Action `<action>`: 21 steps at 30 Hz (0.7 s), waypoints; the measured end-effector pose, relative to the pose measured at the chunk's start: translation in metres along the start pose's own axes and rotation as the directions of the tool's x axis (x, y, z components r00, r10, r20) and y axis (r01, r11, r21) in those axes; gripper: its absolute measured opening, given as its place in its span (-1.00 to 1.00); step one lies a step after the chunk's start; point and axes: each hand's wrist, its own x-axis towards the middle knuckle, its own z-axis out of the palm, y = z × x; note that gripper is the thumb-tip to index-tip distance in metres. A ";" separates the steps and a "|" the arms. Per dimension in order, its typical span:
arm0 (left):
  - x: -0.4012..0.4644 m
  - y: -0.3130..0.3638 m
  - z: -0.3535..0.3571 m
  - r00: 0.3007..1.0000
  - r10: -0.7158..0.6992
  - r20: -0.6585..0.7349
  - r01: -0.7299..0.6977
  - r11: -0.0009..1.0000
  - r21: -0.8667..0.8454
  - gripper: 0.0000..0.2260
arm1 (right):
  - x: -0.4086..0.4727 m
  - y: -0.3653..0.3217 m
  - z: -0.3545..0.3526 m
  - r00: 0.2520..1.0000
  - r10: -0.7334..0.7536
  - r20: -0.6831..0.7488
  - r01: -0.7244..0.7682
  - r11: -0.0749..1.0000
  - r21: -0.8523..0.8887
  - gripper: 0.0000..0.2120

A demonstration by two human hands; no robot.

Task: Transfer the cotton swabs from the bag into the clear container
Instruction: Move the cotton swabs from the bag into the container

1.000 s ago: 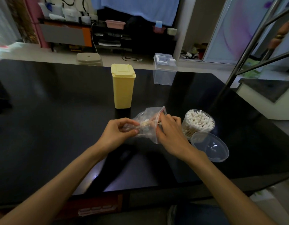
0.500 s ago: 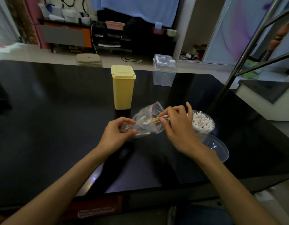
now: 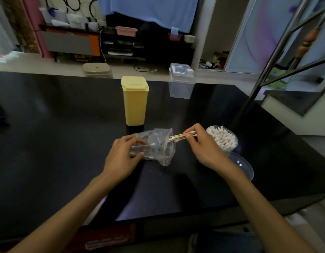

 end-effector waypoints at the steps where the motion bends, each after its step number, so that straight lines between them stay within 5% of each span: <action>1: 0.000 0.001 0.000 1.000 -0.020 0.001 0.020 0.999 0.028 -0.73 | -0.001 -0.001 -0.002 1.000 0.001 -0.001 -0.001 1.000 0.003 -0.88; 8: 0.003 0.015 -0.013 0.998 -0.037 -0.053 0.042 0.996 0.082 -0.46 | 0.002 0.001 -0.041 0.991 0.063 -0.114 -0.052 0.994 0.098 -0.90; 12: 0.011 0.060 -0.022 0.935 0.233 -0.269 -0.228 0.972 0.049 -0.59 | 0.008 0.016 -0.087 0.962 0.126 -0.242 -0.081 0.978 0.191 -0.91; 16: 0.037 0.112 0.003 0.892 0.452 -0.006 -0.451 0.891 0.046 -0.72 | 0.005 0.042 -0.116 0.946 0.254 -0.203 -0.202 0.948 0.245 -0.88; 21: 0.076 0.145 0.054 0.870 0.343 0.354 -0.374 0.927 0.023 -0.62 | -0.007 0.070 -0.121 0.929 0.368 -0.038 -0.304 0.819 0.487 -0.85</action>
